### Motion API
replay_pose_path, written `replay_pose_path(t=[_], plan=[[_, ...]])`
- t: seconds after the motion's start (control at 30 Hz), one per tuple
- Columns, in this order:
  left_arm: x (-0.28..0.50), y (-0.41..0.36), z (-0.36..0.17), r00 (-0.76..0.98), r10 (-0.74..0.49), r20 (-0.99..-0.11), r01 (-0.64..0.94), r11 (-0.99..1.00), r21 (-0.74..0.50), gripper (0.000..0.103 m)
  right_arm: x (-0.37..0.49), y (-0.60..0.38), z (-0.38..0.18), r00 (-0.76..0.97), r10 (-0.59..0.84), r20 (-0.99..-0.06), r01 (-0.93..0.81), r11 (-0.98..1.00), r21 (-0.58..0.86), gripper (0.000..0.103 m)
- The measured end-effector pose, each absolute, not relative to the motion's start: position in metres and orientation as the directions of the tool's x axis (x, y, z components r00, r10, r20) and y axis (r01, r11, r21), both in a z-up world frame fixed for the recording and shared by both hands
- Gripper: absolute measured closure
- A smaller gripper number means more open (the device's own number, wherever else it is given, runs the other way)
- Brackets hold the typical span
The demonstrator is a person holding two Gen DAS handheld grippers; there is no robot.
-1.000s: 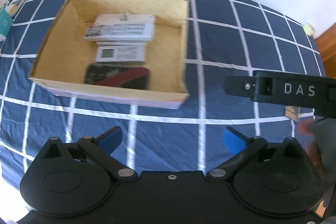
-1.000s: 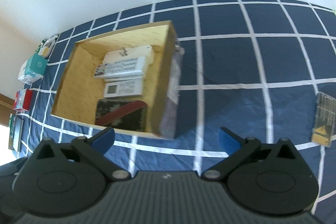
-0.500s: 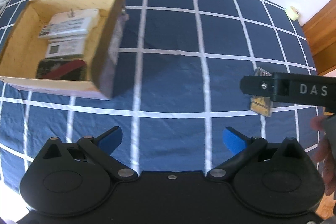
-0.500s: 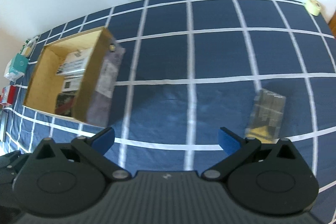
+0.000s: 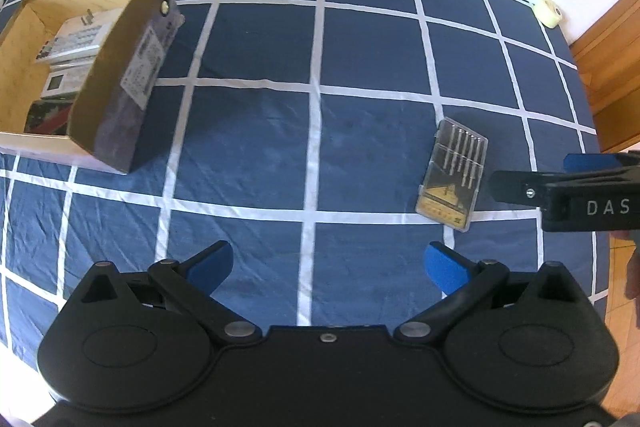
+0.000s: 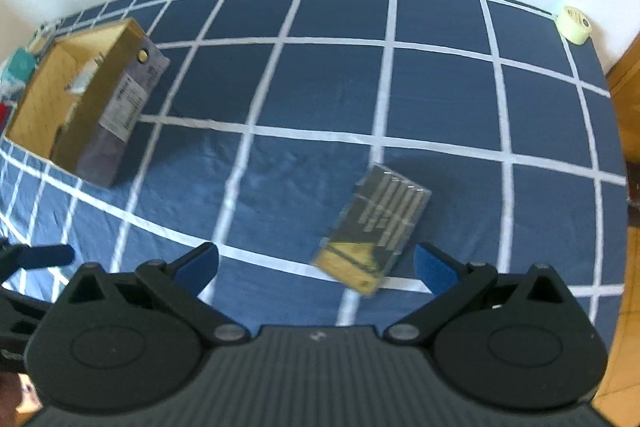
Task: Organize objects
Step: 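Move the right gripper over the clear screwdriver set on the sheet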
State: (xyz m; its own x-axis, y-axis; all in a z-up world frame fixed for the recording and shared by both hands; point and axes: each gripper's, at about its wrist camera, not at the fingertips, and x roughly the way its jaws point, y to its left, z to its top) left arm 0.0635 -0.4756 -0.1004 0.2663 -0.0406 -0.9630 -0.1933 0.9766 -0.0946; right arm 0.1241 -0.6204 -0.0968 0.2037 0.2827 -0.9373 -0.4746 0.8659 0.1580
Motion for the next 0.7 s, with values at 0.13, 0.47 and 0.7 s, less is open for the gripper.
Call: replay_pose_path(t=[0.13,0.47,0.7], plan=[[0.072,-0.488,-0.107,0.250,-0.028,-0.968,-0.208,0.975,-0.082,0.000,0.139,-0.639,-0.101,0.186,0.282,-0.941,-0.512,0.845,0.152,0.000],[0.108,-0.506,-0.131,0.204,-0.021,-0.979,-0.241,0.968,-0.071,0.000,0.182,-0.647,-0.134,0.128,0.208,-0.970,-0.629,0.773,0.083,0.000],[0.136,-0.511,-0.151,0.175,0.009,-0.984,-0.257,0.966,-0.037,0.000,0.207,-0.623,-0.169,0.070,0.147,-0.987,-0.767,0.641,0.041,0.000]])
